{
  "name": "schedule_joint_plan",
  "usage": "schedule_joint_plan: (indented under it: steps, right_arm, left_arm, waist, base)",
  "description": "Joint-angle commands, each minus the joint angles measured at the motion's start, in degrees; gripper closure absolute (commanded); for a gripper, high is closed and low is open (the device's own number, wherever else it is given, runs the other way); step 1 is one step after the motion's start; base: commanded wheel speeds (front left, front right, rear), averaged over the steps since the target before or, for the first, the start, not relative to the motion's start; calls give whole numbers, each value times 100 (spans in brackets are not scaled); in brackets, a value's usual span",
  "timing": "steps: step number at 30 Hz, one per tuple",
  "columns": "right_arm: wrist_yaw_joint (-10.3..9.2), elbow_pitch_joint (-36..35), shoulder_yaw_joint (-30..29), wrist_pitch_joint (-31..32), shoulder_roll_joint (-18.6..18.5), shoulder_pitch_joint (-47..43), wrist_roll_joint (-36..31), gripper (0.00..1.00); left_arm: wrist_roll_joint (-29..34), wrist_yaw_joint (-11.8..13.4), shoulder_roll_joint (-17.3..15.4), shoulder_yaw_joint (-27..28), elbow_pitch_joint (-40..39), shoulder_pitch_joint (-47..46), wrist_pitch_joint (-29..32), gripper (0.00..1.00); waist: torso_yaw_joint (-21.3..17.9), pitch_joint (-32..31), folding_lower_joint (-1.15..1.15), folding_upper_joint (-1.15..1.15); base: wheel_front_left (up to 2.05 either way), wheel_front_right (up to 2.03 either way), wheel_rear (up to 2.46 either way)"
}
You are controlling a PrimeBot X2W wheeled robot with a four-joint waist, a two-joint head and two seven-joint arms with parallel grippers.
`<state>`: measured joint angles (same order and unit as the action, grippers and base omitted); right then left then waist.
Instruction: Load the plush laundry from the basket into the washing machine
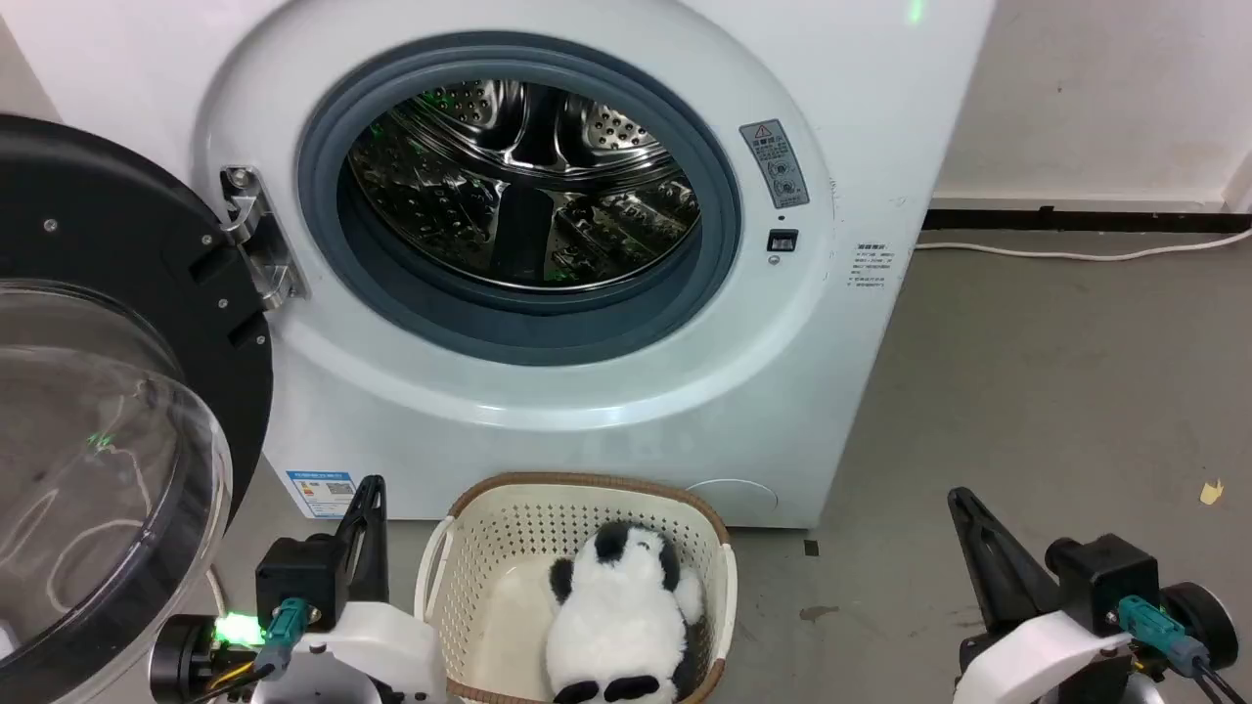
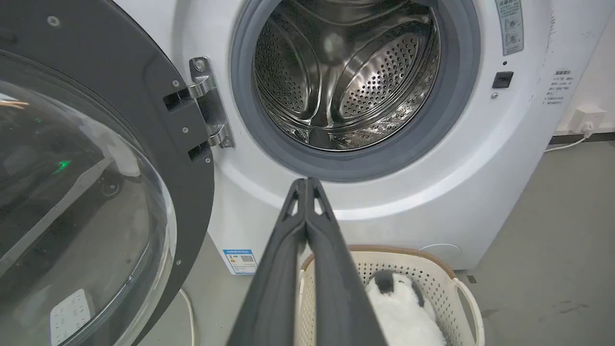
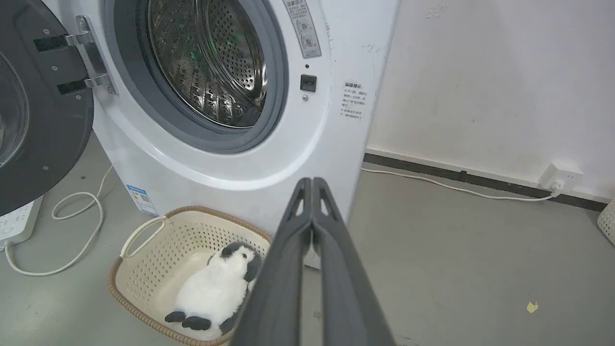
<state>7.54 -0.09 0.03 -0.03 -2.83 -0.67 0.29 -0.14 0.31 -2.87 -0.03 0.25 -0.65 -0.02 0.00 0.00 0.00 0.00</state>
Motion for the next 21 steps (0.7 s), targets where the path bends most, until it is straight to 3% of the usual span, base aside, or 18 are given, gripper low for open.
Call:
schedule_joint_plan:
  steps: [1,21]
  right_arm:
    - [-5,9,-3,3,-5,67,-29,100]
    - [-5,9,-3,3,-5,67,-29,100]
  left_arm:
    - [14,-31,0,3,-25,65,2,100]
    - [14,-31,0,3,-25,65,2,100]
  waist:
    - [0,0,0,0]
    - [0,0,0,0]
  base:
    - [0,0,0]
    - [0,0,0]
